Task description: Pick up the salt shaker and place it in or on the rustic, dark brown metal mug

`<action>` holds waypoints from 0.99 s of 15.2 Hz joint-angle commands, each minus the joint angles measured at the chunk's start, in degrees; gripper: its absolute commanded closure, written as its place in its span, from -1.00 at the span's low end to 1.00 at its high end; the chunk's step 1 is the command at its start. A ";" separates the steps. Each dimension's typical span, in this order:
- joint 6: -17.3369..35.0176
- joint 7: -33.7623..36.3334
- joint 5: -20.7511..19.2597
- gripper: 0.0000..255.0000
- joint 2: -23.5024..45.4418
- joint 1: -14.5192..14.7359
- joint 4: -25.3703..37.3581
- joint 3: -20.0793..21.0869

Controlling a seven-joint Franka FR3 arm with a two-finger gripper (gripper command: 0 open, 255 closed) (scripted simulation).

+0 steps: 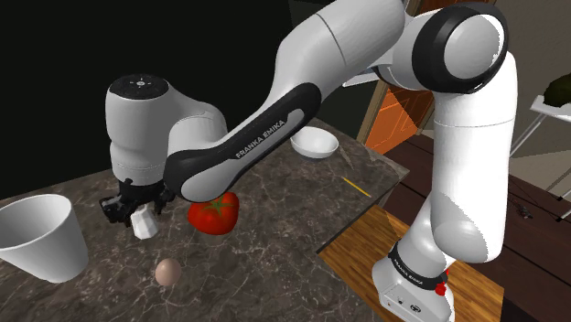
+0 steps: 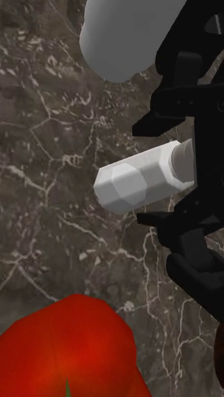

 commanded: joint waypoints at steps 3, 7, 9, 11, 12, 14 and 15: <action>0.00 0.00 0.00 1.00 0.00 0.00 0.00 0.00; -0.01 -0.01 0.01 1.00 -0.02 -0.01 -0.01 0.01; 0.00 0.00 0.00 1.00 0.00 0.00 0.00 0.00; -1.05 -0.74 0.98 1.00 -0.87 -0.44 0.33 0.63; -1.58 -1.11 1.46 1.00 -1.30 -0.66 0.51 0.93; -2.67 -1.83 2.41 1.00 -2.14 -1.06 0.92 1.50; -3.21 -2.19 2.88 1.00 -2.55 -1.26 1.15 1.78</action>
